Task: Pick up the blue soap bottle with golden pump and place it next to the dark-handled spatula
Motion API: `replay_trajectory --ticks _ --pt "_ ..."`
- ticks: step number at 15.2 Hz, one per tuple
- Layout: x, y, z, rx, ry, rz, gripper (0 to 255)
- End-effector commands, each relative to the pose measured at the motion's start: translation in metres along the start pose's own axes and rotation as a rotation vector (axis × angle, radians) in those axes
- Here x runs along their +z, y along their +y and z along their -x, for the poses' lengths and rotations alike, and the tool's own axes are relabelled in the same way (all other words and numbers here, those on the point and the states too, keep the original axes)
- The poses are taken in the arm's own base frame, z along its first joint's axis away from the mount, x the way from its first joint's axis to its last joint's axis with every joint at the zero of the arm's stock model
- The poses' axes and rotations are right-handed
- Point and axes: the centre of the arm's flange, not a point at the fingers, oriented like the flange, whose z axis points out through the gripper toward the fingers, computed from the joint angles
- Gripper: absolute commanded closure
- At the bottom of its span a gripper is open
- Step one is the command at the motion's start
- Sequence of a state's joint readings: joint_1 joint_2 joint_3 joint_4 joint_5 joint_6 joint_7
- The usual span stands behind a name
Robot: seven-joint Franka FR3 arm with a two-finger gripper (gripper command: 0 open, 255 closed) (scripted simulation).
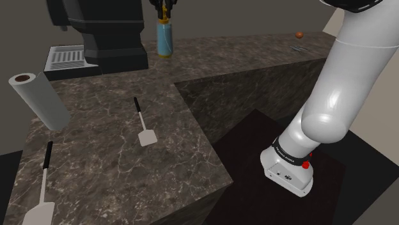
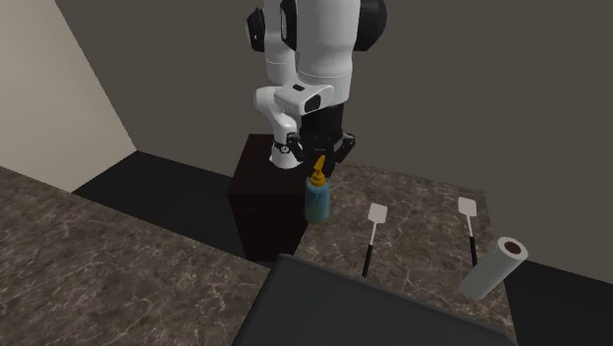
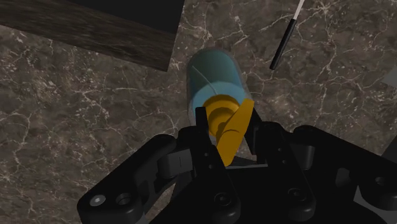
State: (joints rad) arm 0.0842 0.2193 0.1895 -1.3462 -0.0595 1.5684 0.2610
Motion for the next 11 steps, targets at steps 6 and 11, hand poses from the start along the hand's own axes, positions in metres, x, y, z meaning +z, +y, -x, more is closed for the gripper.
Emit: replay_trajectory --ticks 6,11 --pt "-0.037 0.001 -0.001 0.0 0.0 0.0 255" --pt "-0.045 -0.035 0.014 0.0 0.0 0.0 255"
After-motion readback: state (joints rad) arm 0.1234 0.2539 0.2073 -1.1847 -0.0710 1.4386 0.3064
